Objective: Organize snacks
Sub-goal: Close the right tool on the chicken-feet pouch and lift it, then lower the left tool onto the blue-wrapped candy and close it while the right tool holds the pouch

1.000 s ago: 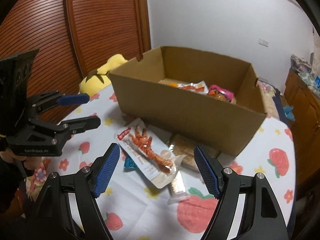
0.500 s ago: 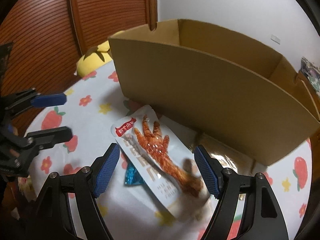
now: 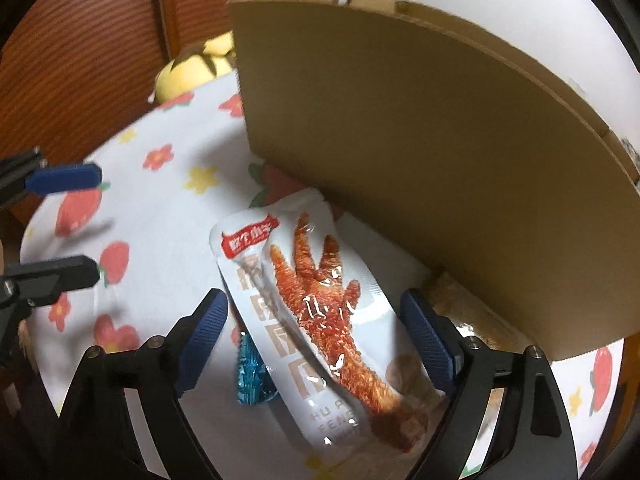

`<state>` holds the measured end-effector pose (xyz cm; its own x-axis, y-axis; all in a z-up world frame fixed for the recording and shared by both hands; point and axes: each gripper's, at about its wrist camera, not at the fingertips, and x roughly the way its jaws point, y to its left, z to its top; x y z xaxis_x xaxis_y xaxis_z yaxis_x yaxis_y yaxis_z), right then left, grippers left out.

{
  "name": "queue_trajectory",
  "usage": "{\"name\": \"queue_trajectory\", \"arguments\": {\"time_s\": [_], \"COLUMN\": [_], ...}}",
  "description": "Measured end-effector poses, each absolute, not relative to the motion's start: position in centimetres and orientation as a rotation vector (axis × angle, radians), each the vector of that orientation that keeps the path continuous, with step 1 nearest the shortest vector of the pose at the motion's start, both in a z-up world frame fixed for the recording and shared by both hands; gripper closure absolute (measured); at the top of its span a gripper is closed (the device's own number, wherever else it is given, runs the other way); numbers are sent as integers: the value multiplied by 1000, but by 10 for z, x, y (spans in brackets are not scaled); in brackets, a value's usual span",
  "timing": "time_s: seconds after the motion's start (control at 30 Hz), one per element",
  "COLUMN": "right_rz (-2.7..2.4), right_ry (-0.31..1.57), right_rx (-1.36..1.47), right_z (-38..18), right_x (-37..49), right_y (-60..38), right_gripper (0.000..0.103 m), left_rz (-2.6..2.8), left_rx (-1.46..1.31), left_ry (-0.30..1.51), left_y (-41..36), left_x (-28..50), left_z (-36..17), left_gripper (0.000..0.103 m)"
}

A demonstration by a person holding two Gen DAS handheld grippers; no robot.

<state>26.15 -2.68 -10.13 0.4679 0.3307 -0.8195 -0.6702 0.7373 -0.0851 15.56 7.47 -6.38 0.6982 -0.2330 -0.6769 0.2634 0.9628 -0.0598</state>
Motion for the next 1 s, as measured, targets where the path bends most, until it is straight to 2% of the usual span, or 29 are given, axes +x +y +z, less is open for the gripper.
{"name": "queue_trajectory", "arguments": {"time_s": [0.1, 0.13, 0.17, 0.2, 0.27, 0.47, 1.0], "right_rz": [633, 636, 649, 660, 678, 680, 645], "right_ry": [898, 907, 927, 939, 947, 918, 725], "right_rx": [-450, -447, -443, -437, -420, -414, -240], "right_z": [-103, -104, -106, -107, -106, -102, -60], "right_x": [261, 261, 261, 261, 260, 250, 206], "right_y": [-23, -22, -21, -20, -21, -27, -82], "right_gripper": [13, 15, 24, 25, 35, 45, 47], "left_rz": [-277, -278, -280, -280, -278, -283, -370], "left_rx": [42, 41, 42, 44, 50, 47, 35], "left_ry": [750, 751, 752, 753, 755, 759, 738], "left_y": [74, 74, 74, 73, 72, 68, 26], "left_x": [156, 156, 155, 155, 155, 155, 154], "left_z": [-64, -64, -65, -66, -67, -70, -76], "left_gripper": [35, 35, 35, 35, 35, 35, 36]}}
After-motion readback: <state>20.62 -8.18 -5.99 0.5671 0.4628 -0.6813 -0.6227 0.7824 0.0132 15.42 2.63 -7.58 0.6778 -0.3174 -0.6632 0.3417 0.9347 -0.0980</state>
